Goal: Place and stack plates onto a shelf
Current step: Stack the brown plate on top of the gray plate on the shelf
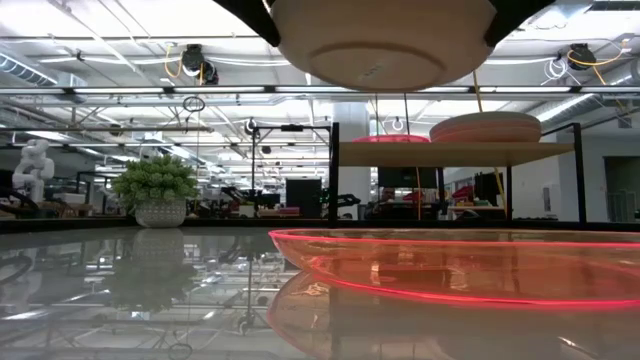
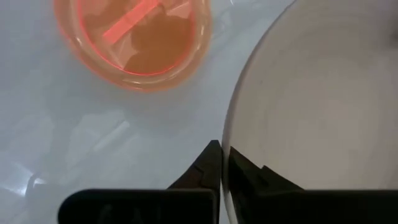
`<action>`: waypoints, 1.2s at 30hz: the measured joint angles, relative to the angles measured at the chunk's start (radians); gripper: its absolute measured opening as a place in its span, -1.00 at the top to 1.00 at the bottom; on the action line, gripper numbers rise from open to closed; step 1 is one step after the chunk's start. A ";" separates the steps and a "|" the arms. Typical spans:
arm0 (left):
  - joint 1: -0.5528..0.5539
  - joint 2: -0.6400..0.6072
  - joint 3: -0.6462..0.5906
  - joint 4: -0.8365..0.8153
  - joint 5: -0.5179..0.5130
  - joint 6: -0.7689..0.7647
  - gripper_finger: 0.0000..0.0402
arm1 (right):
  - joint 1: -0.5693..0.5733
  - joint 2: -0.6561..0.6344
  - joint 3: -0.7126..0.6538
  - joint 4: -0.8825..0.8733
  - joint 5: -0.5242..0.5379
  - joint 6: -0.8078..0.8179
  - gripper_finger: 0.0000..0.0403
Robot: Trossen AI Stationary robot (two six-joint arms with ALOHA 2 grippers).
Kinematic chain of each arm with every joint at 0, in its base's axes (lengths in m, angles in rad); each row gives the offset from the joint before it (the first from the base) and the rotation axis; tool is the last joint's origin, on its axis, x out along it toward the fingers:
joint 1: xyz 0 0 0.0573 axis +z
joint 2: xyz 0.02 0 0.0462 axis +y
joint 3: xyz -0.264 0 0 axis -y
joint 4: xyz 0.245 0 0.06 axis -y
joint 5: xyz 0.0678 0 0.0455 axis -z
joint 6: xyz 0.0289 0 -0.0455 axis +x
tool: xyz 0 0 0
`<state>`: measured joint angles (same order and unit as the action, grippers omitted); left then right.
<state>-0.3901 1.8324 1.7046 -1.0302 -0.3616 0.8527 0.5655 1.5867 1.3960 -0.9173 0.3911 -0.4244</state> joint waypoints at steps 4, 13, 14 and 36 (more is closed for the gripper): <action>-0.001 0.000 0.000 0.022 -0.056 -0.055 0.23 | -0.002 0.000 0.000 -0.004 0.006 0.020 1.00; -0.002 -0.030 0.000 0.061 -0.075 -0.241 -0.46 | 0.000 -0.042 0.000 -0.113 0.002 0.141 1.00; -0.002 -0.034 0.000 0.061 -0.074 -0.265 -0.49 | 0.001 -0.049 0.000 -0.122 0.002 0.154 1.00; -0.003 -0.076 0.001 -0.084 -0.059 -0.820 -0.57 | -0.212 -0.354 0.000 -0.415 0.028 0.312 1.00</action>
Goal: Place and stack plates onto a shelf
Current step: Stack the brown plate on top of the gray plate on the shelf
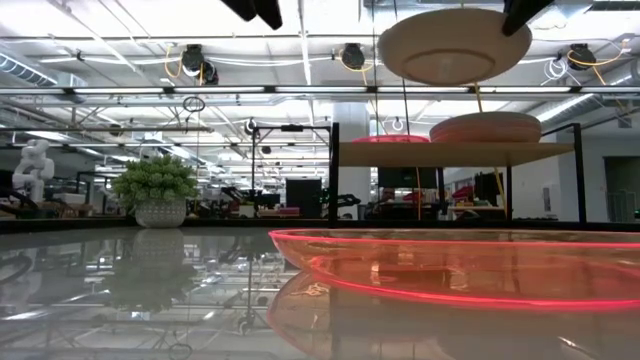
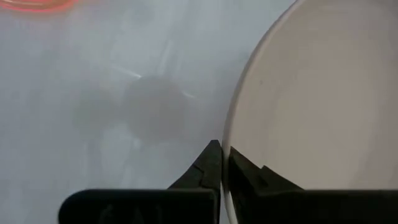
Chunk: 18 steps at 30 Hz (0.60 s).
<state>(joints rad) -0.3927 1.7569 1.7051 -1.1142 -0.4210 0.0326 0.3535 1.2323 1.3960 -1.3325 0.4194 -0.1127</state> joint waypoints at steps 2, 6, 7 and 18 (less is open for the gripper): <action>0.000 0.000 0.000 -0.015 0.000 -0.005 -0.57 | -0.045 -0.030 0.000 -0.014 -0.001 -0.022 1.00; 0.004 0.000 0.000 -0.001 0.001 0.014 -0.57 | -0.147 -0.076 0.000 -0.045 -0.001 -0.080 1.00; 0.006 0.000 0.000 0.009 0.001 0.029 -0.57 | -0.174 -0.084 0.000 -0.057 -0.001 -0.091 1.00; 0.009 0.000 0.000 0.105 0.065 -0.009 -0.57 | -0.467 -0.128 0.080 -0.153 -0.032 -0.255 1.00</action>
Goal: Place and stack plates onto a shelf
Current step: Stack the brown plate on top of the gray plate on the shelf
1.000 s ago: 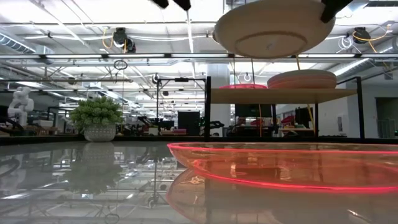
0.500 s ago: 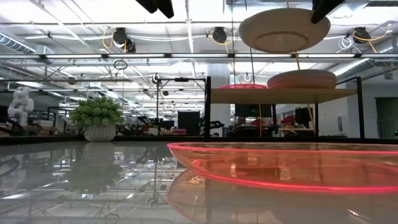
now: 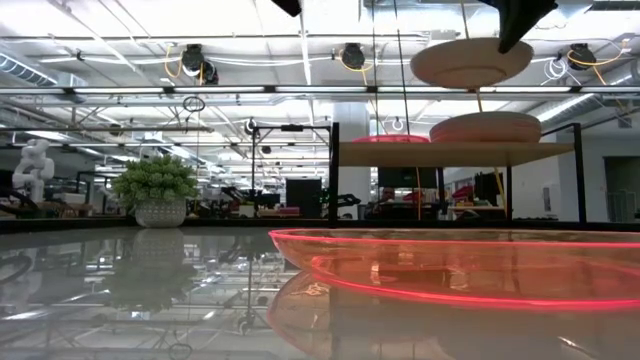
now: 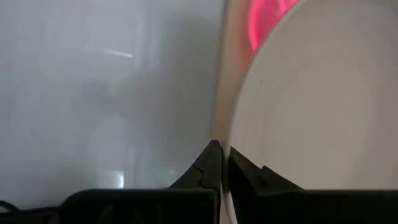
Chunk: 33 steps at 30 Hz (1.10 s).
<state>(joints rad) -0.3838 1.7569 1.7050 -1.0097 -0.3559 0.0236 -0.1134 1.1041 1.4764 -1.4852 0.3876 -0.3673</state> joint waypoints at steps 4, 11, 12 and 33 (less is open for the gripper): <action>-0.019 0.000 0.000 0.025 0.016 0.012 -0.57 | -0.099 -0.001 0.044 0.000 -0.025 -0.067 1.00; -0.063 0.001 0.000 0.059 0.016 0.045 -0.57 | -0.264 0.006 0.052 0.009 -0.068 -0.160 1.00; -0.069 0.002 0.000 0.067 0.016 0.052 -0.57 | -0.286 0.009 0.052 0.012 -0.087 -0.173 1.00; -0.113 0.005 0.000 0.087 0.015 0.071 -0.57 | -0.548 0.056 -0.120 0.156 -0.183 -0.275 1.00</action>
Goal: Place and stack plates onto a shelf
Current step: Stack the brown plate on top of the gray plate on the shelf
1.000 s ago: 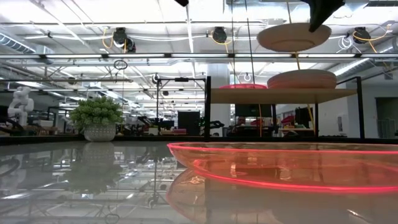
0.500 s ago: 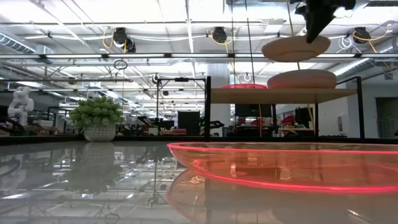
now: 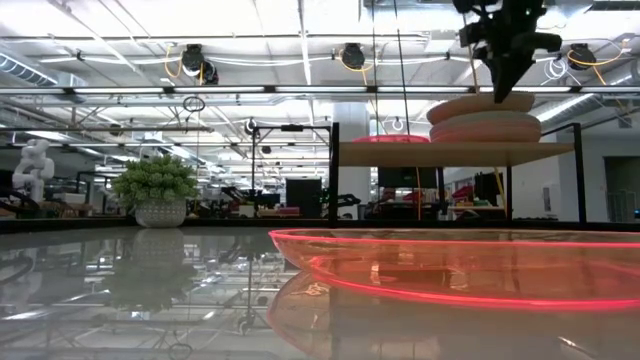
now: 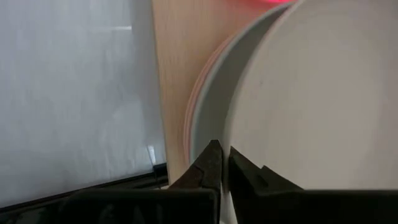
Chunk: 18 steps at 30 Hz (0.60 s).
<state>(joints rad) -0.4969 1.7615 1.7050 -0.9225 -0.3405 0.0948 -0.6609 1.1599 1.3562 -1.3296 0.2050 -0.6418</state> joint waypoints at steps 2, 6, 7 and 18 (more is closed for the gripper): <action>0.001 0.000 0.000 0.000 0.000 0.000 -0.57 | -0.007 0.000 -0.023 0.008 -0.001 -0.005 1.00; 0.001 0.000 0.000 0.000 0.000 0.000 -0.57 | -0.016 0.000 -0.056 0.029 -0.001 -0.007 1.00; 0.001 0.000 0.000 0.000 0.000 0.000 -0.57 | -0.017 0.000 -0.064 0.031 -0.001 -0.007 1.00; 0.001 0.000 0.000 0.000 0.000 0.001 -0.57 | -0.019 -0.001 -0.128 0.083 0.001 0.009 0.93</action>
<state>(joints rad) -0.4961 1.7615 1.7050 -0.9226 -0.3409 0.0956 -0.6796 1.1587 1.2282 -1.2470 0.2063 -0.6327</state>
